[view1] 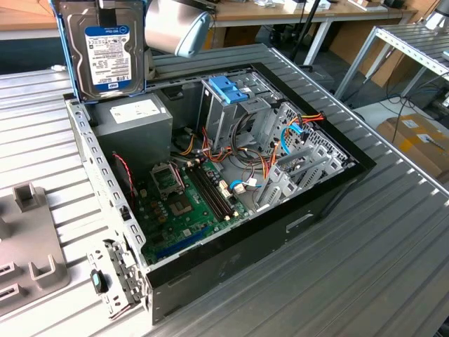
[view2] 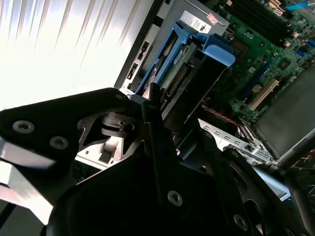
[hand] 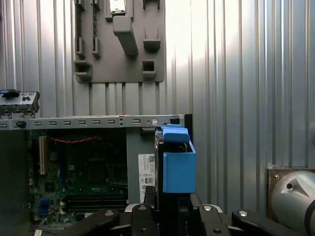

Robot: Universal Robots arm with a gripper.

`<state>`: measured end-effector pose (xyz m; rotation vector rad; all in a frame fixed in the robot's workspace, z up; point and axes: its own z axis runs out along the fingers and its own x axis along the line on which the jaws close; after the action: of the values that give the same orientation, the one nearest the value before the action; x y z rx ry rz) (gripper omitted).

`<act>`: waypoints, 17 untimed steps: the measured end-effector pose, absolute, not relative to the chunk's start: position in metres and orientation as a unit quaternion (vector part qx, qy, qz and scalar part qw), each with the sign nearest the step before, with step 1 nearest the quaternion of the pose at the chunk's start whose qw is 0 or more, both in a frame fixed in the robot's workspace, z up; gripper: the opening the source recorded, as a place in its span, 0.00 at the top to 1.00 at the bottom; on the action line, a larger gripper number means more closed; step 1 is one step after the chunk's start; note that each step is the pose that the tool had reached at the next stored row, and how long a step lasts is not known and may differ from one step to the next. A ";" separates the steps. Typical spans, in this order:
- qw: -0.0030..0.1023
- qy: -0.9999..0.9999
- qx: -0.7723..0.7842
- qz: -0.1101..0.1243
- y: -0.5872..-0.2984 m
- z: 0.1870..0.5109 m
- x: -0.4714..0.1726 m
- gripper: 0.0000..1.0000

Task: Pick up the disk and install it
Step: 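Pick up the disk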

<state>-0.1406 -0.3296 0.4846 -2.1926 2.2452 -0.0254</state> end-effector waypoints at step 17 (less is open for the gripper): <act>0.002 0.715 -0.699 -0.008 -0.329 0.485 -0.107 0.65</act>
<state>-0.1070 -0.3285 0.4846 -2.1923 2.2453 -0.0254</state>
